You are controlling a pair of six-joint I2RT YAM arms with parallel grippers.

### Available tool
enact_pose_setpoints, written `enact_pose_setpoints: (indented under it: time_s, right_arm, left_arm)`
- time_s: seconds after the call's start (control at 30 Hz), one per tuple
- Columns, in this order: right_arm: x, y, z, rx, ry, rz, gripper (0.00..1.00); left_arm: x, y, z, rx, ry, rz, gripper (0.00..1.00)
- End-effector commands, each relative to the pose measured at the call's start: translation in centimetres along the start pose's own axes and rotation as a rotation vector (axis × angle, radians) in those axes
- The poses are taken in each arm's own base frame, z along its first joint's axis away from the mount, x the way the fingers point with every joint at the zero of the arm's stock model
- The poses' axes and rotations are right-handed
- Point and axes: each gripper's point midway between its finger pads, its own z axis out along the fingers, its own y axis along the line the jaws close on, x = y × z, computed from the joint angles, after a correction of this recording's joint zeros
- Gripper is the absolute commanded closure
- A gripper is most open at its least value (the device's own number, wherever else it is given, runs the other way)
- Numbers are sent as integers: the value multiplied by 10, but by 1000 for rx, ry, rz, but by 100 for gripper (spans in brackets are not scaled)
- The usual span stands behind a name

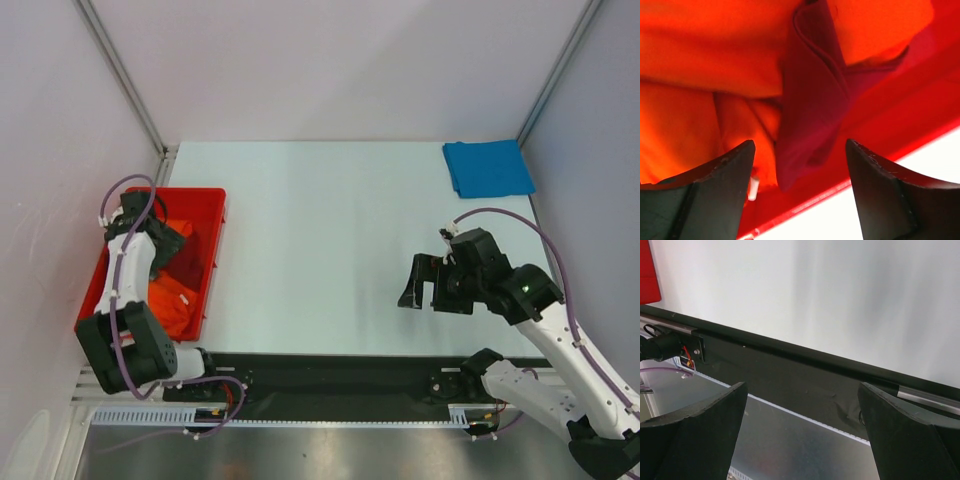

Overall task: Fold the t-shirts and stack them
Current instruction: Grab the tshirt from the pile

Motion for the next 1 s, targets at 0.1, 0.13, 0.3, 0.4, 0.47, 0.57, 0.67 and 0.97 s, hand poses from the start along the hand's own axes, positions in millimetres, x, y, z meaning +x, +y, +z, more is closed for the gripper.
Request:
enact_pose_setpoints:
  time_s: [0.1,0.13,0.3,0.4,0.47,0.57,0.67,0.97]
  right_arm:
    - [-6,2,-1,7,-6,-26,0]
    - [-8,3,-1,7,-8,-25,0]
    - [-15,6,2,3,-23,-20,0]
    - [-14,9,5,-7,-14,-9,0]
    - [-14,11,6,-12,-8,-2,0]
    - [-14,12,6,-21,-5,-3,1]
    - [-11,12,7,-23,3,-6,1]
    - [-13,19,3,-37,41,-48,1]
  left_arm:
    - [-27,-12,21,-29,-40,63,31]
    - [-27,-14,28,-35,-33,70,35]
    - [-35,-19,33,-43,-13,109,82]
    - [-48,-31,21,8,-48,112,100]
    - [-59,-42,3,70,-74,111,100]
    - [-75,-62,-35,203,-131,79,100]
    - [-87,-90,-87,422,-190,14,100]
    - [-124,-151,-257,932,-319,-100,100]
